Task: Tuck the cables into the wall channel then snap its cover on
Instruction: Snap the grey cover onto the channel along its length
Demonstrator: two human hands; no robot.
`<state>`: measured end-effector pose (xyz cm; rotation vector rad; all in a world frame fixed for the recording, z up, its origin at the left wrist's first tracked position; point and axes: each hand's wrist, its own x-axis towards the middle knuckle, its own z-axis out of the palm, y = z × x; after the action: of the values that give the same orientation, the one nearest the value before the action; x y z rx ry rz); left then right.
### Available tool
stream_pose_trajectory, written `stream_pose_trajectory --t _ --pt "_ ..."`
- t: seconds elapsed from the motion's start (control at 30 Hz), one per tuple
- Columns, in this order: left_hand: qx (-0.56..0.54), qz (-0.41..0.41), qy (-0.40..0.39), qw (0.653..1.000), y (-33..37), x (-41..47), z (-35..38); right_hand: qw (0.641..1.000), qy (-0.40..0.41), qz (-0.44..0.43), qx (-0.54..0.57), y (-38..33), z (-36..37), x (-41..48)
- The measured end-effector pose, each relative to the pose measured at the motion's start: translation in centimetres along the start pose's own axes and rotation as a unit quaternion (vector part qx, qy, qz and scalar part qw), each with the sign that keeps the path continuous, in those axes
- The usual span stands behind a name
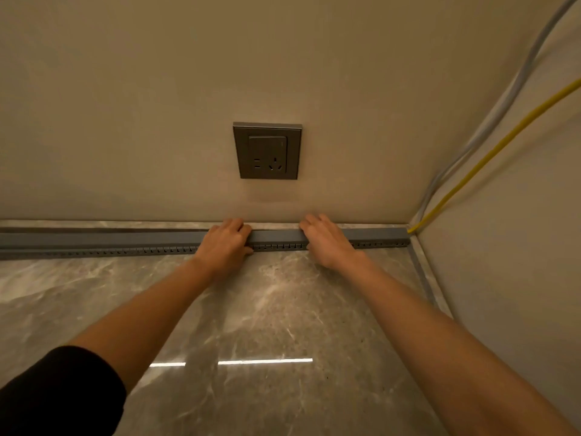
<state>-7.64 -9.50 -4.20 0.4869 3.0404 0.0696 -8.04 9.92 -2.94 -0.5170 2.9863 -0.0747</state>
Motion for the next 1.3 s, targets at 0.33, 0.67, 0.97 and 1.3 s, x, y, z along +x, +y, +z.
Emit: stream_pose_trajectory --t 0.33,0.67,0.97,1.3 --pt "0.022 0.006 -0.003 1.000 -1.3 -0.5 0.2 0.999 0.028 0.023 0.015 -6.4 0.4 0.9" --pt "-0.066 0.043 0.003 0.997 -7.4 -2.0 -0.6 0.995 0.003 0.101 0.002 -9.0 0.0 2.1" --pt "-0.014 0.057 0.009 0.998 -11.7 -4.2 -0.4 0.978 -0.004 0.205 -0.033 -12.4 -0.5 2.2" --pt "-0.052 0.062 0.014 0.997 -12.7 -3.6 -0.3 0.989 -0.010 0.147 0.015 -17.5 -0.2 5.0"
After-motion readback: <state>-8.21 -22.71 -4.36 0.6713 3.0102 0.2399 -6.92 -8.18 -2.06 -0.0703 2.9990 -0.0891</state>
